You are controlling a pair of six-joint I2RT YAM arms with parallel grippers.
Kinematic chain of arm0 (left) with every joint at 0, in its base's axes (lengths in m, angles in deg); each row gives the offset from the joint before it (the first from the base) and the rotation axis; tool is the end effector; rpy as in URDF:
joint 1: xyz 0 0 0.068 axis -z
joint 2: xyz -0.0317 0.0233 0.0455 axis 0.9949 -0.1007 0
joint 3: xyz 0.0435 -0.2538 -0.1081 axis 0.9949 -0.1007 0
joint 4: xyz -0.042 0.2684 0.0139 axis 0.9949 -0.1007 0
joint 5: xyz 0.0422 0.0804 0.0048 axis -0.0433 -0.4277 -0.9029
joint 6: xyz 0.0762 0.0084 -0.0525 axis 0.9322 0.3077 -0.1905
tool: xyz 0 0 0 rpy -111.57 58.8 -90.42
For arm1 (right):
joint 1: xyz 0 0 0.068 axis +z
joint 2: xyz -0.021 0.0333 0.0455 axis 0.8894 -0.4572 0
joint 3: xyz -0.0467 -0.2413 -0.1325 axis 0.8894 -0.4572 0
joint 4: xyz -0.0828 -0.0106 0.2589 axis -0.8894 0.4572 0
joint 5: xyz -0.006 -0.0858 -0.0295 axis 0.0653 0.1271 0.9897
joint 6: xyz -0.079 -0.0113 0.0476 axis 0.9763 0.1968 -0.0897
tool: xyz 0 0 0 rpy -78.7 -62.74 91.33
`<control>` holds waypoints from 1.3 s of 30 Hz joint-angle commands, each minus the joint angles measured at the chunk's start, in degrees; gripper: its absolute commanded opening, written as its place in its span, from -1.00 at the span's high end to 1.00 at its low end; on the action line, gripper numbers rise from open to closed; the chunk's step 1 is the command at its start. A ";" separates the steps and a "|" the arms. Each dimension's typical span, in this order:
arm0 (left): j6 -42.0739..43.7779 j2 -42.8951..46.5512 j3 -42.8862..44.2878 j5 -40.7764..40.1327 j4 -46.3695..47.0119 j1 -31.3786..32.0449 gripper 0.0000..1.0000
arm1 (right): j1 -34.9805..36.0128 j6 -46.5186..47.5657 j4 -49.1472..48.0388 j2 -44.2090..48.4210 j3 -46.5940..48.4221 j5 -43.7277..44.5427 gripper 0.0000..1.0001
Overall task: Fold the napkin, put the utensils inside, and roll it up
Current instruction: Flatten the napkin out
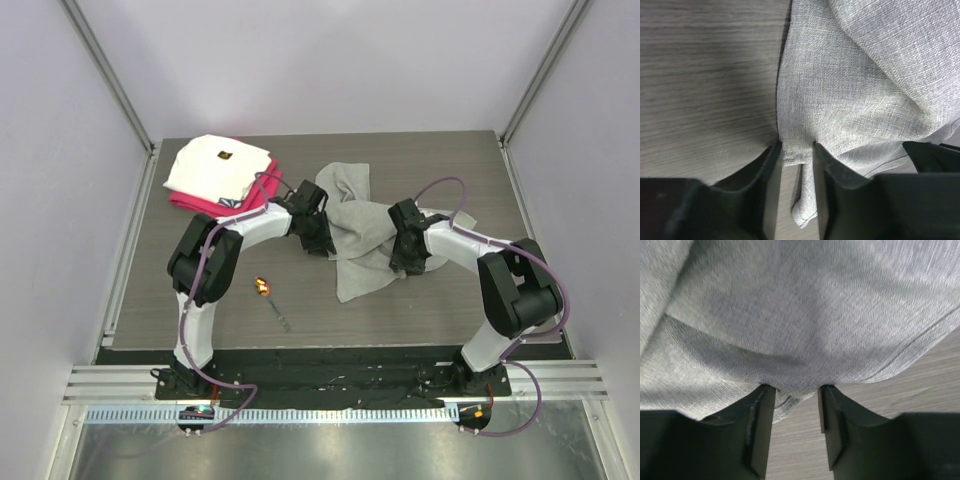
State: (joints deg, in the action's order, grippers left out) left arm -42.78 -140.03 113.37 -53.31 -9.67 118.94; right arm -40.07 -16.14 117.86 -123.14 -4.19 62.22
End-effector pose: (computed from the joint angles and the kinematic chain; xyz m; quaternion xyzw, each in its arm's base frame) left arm 0.3660 -0.2720 0.1126 -0.0986 0.9611 -0.2275 0.1220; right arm 0.2987 0.1077 0.1145 0.1323 0.9761 -0.0123 0.1722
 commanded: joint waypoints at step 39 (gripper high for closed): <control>11.70 4.79 5.12 -7.05 -11.41 3.07 -0.31 | -5.94 6.83 6.67 9.78 2.79 -6.54 -0.26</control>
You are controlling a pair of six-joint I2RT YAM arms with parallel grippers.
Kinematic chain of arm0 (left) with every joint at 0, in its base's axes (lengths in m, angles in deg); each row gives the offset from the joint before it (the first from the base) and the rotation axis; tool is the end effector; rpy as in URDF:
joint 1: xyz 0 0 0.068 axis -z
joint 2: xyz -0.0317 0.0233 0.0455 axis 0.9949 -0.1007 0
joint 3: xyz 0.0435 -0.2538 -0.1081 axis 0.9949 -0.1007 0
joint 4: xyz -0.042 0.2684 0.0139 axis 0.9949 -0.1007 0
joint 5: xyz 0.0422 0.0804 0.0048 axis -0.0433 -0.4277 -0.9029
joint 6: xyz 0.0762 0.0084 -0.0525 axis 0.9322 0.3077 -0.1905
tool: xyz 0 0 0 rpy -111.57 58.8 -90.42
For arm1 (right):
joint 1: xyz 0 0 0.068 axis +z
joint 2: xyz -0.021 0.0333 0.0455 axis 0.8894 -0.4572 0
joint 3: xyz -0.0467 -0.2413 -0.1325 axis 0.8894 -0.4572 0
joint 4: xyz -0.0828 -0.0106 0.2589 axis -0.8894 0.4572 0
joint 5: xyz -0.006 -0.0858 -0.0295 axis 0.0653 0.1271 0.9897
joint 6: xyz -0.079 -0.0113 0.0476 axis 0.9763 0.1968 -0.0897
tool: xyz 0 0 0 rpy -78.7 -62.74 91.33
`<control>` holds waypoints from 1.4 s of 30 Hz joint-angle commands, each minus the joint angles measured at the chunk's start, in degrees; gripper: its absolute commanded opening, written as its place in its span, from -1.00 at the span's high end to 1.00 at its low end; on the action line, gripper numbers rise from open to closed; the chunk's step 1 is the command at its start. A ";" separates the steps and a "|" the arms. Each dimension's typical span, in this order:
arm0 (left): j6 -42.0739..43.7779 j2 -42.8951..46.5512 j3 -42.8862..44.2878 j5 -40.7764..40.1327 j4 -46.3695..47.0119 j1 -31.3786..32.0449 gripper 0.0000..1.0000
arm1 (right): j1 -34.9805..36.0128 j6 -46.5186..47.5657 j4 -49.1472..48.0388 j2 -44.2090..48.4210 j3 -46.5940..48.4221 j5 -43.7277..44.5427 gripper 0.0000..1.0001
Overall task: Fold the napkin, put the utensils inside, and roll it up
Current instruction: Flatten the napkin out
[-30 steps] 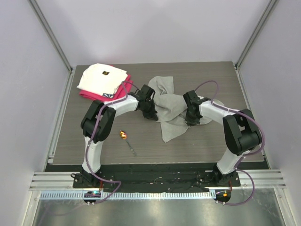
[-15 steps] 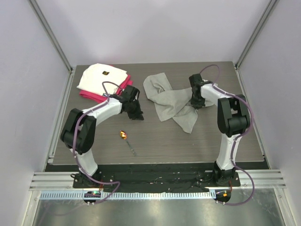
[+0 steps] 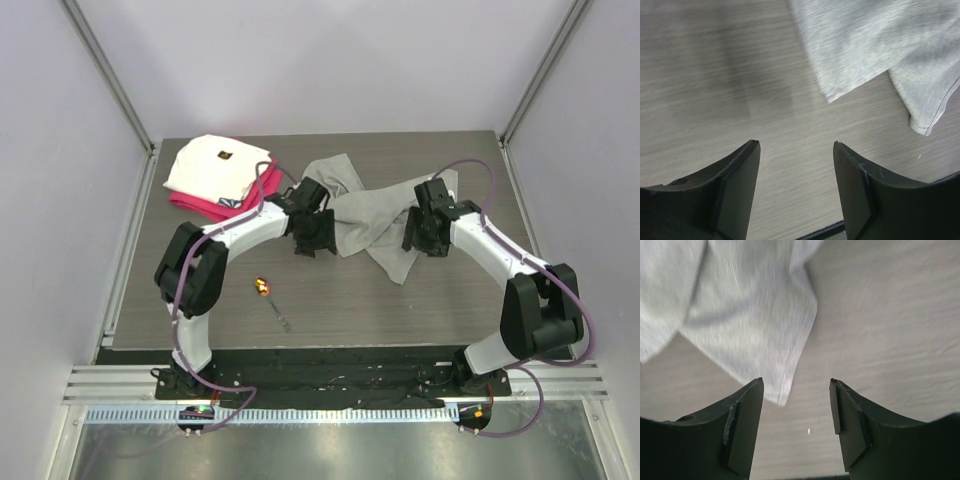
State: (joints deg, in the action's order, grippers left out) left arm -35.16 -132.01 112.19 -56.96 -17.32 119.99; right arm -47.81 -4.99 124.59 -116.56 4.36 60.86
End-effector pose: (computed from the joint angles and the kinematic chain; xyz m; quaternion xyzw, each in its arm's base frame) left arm 0.3431 -0.2593 0.1548 -0.0340 0.9694 -0.1922 0.1491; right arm 0.3231 0.0718 0.1880 0.1065 0.9671 -0.0035 0.2310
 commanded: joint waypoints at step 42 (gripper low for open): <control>10.67 -25.83 26.09 -13.69 -12.56 10.73 -0.17 | 7.34 -10.56 -7.62 -6.45 -9.46 -5.72 0.10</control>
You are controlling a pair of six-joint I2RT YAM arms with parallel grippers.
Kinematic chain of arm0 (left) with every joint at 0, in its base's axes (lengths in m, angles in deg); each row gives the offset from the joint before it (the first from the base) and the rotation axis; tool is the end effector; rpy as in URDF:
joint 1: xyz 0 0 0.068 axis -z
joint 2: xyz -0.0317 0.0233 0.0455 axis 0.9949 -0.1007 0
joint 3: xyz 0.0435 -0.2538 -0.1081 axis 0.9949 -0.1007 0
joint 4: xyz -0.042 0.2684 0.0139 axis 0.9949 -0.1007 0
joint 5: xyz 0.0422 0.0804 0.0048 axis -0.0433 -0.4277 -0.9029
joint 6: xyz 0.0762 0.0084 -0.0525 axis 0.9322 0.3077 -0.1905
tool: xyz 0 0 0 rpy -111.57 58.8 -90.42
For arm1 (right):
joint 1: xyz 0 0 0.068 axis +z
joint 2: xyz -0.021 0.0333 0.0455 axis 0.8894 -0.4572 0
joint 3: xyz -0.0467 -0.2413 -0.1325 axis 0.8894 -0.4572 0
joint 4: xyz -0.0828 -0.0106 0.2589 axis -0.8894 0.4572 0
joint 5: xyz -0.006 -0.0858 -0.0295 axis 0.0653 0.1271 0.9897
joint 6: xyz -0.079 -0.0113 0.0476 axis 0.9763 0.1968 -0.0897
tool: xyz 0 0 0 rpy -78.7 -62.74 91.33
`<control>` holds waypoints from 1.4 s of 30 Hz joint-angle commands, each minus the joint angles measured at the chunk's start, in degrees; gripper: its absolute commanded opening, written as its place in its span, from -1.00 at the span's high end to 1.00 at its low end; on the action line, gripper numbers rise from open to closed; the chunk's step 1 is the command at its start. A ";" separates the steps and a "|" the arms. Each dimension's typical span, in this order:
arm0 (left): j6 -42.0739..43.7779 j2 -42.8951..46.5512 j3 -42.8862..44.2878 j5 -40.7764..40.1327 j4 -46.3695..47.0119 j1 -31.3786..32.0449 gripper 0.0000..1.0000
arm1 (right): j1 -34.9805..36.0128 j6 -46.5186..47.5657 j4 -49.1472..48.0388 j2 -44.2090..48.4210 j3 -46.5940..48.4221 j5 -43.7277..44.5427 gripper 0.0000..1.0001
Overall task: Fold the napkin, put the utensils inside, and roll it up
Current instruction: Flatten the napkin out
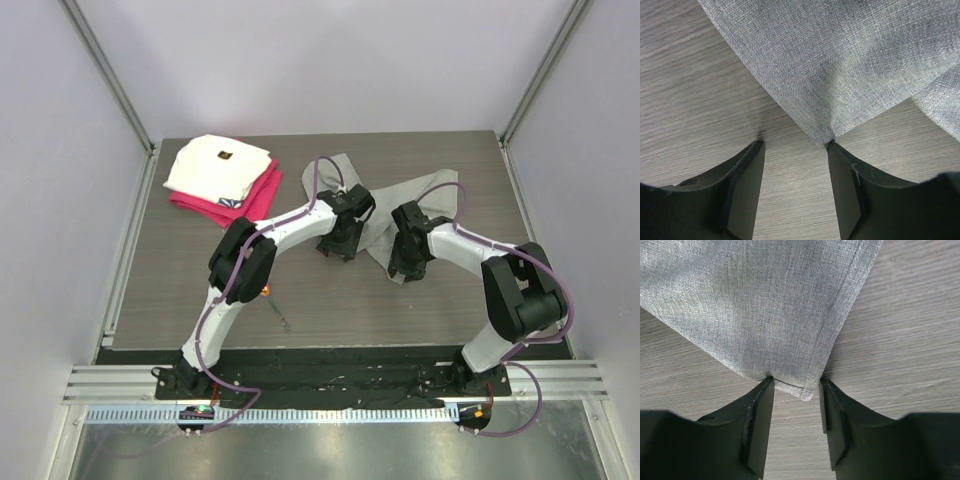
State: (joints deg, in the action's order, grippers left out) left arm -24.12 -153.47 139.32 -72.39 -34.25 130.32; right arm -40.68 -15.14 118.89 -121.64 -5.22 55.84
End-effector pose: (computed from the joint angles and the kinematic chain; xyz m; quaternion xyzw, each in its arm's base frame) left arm 0.3527 -0.3483 0.1198 0.1244 0.9794 -0.0278 0.1564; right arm 0.2897 0.1103 0.1152 0.1213 0.9819 0.0313 0.1418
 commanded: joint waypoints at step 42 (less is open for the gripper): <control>-6.34 17.40 -6.49 0.42 7.90 -13.39 1.00 | -9.17 10.82 11.24 9.78 7.39 12.13 0.98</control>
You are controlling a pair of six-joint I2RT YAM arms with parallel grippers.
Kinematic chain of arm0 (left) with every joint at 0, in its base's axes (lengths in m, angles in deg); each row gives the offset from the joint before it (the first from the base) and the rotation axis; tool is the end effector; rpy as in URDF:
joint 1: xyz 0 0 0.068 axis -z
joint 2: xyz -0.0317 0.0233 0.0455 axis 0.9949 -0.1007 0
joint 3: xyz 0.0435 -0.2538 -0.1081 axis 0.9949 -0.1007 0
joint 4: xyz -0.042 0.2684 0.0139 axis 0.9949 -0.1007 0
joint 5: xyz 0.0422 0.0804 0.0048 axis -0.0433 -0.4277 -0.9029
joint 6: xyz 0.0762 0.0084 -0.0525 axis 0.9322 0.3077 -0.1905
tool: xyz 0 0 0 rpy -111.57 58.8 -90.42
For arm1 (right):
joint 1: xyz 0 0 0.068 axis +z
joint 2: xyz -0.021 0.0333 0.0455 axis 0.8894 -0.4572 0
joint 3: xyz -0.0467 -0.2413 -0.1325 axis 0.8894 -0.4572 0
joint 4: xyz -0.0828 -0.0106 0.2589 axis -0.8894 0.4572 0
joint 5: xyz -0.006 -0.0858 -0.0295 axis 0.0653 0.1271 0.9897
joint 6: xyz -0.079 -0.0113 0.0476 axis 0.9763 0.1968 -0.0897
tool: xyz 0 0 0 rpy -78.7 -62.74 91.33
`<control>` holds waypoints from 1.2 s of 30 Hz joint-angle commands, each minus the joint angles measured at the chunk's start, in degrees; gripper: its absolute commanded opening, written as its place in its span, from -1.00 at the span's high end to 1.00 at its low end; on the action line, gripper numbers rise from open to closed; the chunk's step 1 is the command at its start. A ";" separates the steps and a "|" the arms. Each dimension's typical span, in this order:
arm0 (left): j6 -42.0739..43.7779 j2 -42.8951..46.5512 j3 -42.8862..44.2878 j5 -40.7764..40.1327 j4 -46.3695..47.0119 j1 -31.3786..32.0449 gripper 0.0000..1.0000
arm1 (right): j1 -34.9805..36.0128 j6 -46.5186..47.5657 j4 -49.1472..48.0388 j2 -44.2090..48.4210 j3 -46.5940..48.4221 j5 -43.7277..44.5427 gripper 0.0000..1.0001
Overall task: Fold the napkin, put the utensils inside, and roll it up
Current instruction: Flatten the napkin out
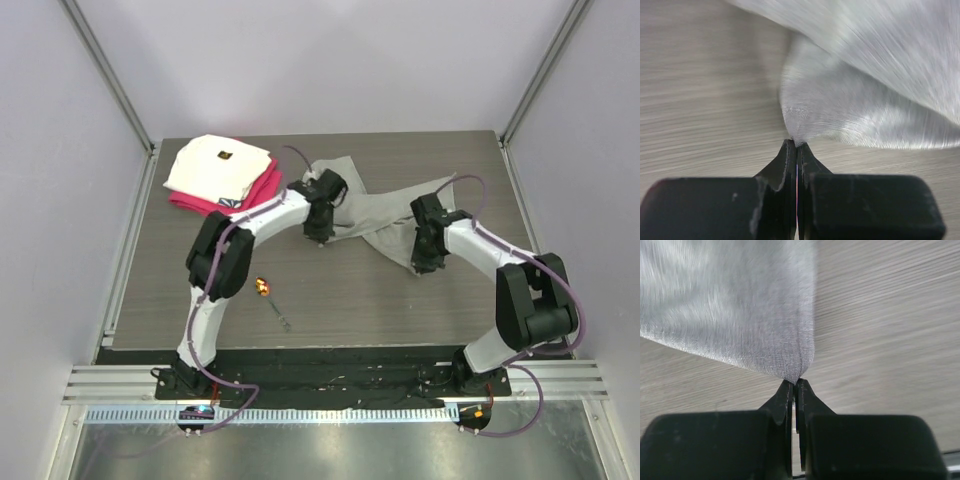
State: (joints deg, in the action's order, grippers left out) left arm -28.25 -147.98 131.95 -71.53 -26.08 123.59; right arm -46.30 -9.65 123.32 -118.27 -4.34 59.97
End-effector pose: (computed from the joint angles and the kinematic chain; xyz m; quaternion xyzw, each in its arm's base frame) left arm 0.3855 -0.3016 0.1325 0.0281 0.9783 -0.0631 0.1953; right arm 0.2927 0.0733 0.1337 0.1271 0.9793 -0.0160 0.1565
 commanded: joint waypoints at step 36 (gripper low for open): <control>-0.37 47.01 -36.37 11.44 -6.16 -20.74 1.00 | -9.64 5.26 6.06 11.44 14.60 0.46 -0.33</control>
State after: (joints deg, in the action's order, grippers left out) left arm -30.13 -105.97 98.62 -62.44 -33.25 103.18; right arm -55.90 -2.31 137.55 -104.28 6.17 71.16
